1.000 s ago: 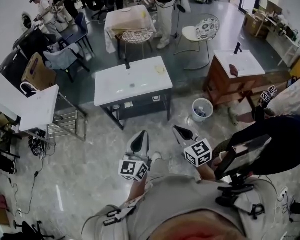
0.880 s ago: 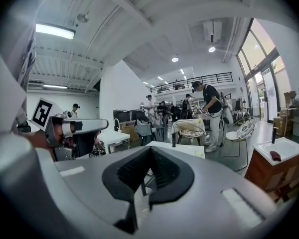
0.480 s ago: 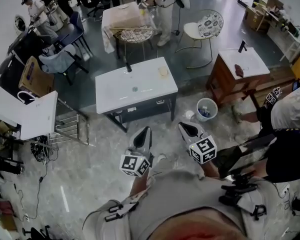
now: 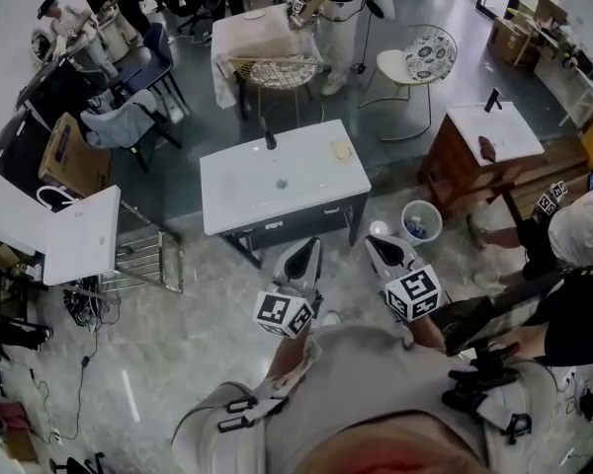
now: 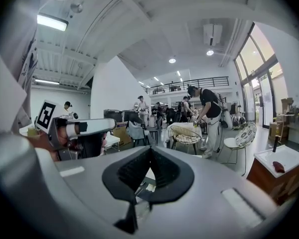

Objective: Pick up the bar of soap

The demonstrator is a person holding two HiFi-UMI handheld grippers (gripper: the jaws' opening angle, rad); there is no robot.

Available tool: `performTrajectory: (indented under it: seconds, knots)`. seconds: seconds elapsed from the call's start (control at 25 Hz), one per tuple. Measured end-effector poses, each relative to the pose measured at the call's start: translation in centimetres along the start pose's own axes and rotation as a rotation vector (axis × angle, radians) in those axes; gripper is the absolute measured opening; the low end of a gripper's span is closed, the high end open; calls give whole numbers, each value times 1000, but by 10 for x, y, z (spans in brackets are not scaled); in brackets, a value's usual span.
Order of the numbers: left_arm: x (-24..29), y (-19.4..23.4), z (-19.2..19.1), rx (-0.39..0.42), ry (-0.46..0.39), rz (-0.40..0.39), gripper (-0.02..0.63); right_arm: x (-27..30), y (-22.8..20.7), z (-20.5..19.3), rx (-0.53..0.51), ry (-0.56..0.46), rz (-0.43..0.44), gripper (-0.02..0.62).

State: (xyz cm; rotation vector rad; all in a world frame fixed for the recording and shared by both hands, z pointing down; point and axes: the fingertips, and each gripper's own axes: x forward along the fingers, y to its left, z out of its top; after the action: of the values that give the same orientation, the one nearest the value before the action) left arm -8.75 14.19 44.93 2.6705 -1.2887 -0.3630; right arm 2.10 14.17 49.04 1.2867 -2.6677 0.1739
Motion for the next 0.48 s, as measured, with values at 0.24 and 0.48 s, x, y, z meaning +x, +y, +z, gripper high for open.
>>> performTrajectory:
  seconds: [0.24, 0.48]
  knots:
    - [11, 36, -23, -22, 53, -26, -6, 17, -5, -12, 19, 26, -58, 2]
    - [34, 41, -20, -2, 21, -62, -8, 11, -33, -11, 43, 23, -147, 2]
